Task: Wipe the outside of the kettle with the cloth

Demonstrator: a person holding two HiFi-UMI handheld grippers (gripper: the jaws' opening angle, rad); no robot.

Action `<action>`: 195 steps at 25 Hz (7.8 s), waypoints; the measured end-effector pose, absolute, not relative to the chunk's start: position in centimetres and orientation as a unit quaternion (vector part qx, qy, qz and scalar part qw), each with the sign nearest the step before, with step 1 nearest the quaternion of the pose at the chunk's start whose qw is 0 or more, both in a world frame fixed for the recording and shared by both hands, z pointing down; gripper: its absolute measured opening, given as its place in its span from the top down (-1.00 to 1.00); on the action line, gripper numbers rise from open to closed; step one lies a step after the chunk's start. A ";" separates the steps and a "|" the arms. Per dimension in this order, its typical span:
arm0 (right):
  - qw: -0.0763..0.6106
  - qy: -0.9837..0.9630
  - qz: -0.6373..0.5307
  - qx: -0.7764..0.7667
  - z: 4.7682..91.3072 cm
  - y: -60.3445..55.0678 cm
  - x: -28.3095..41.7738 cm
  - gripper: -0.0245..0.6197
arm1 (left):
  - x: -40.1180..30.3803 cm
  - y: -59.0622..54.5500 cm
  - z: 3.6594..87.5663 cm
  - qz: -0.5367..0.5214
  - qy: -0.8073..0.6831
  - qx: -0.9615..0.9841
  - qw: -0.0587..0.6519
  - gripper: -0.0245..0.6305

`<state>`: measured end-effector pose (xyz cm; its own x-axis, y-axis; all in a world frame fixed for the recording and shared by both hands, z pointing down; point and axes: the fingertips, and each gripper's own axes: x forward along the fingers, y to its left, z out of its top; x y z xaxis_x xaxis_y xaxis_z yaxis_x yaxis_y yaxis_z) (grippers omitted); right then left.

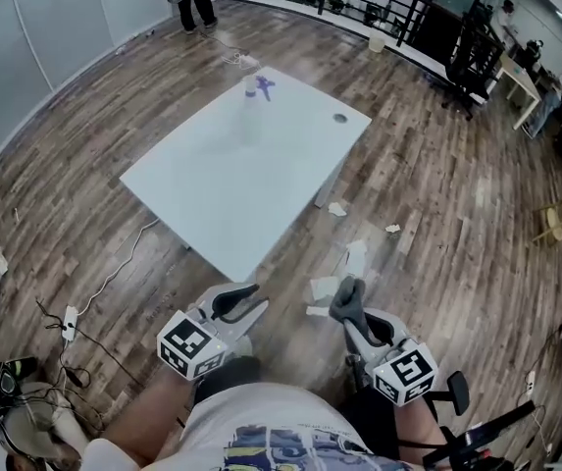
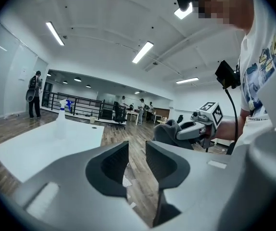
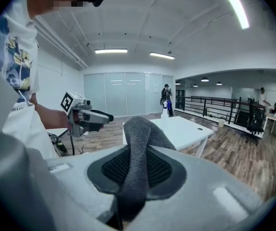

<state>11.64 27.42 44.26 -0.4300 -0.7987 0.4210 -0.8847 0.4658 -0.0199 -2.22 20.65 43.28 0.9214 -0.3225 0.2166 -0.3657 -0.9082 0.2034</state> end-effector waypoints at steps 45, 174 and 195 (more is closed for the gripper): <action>0.216 -0.883 0.170 0.379 48.9 -10.9 19.3 0.69 | 6.0 -36.9 50.6 0.141 -0.257 0.952 0.084 -0.25; 0.190 -0.905 0.067 0.373 44.5 -15.3 5.2 0.70 | 1.3 -18.8 27.8 0.047 -0.234 0.967 0.092 0.30; 0.139 -0.918 -0.061 0.366 32.6 -13.8 3.1 0.70 | 2.4 -22.2 30.8 0.093 -0.258 0.957 0.093 0.30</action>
